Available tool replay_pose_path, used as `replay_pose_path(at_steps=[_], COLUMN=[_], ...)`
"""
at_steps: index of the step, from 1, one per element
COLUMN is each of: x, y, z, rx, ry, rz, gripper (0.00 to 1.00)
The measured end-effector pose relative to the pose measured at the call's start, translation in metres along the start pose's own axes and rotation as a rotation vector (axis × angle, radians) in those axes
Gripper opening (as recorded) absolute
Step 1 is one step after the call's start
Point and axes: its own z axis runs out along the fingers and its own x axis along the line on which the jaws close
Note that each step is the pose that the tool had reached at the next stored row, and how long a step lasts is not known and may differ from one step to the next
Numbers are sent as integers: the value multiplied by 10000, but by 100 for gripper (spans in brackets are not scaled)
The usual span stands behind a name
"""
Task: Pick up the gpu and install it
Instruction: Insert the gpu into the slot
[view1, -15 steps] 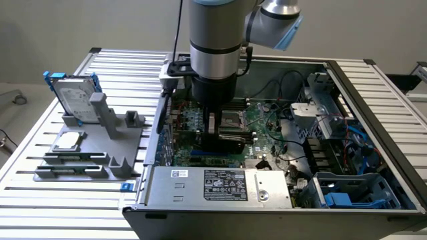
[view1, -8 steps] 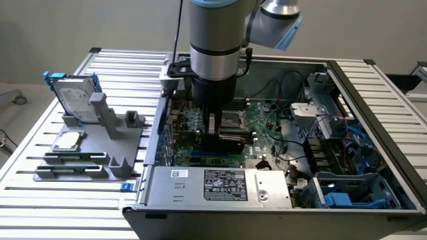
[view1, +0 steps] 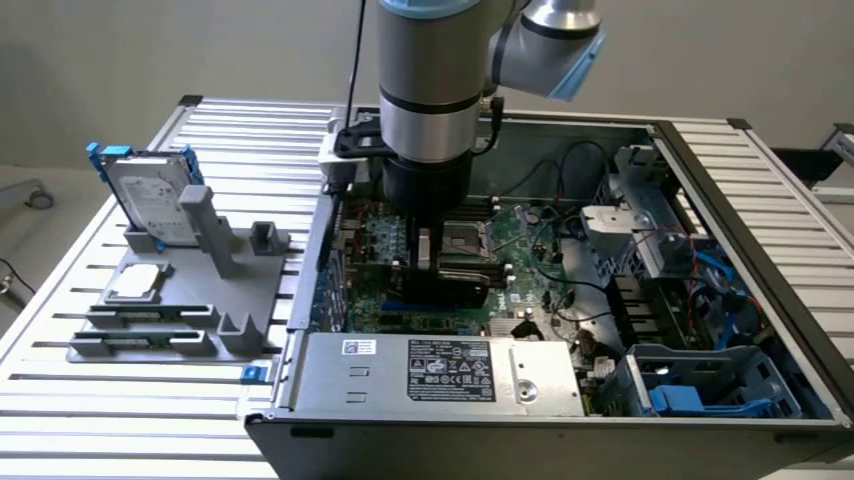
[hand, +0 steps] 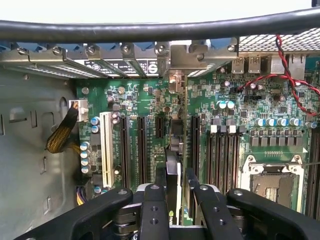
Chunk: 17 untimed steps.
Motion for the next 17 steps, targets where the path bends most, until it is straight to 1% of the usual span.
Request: replay_pose_path(at_steps=[5,6,9,14,17], x=[0,-1,0,0,0], y=[8,10,13,28,37], z=[0,0,-19,-20,-8], rx=[-7,-6,-7,-7,-6], ry=[-15,-25,-17,-17,-19], rz=[-26,-28,-28,-42,-135], gripper=[26,26,26,26,26])
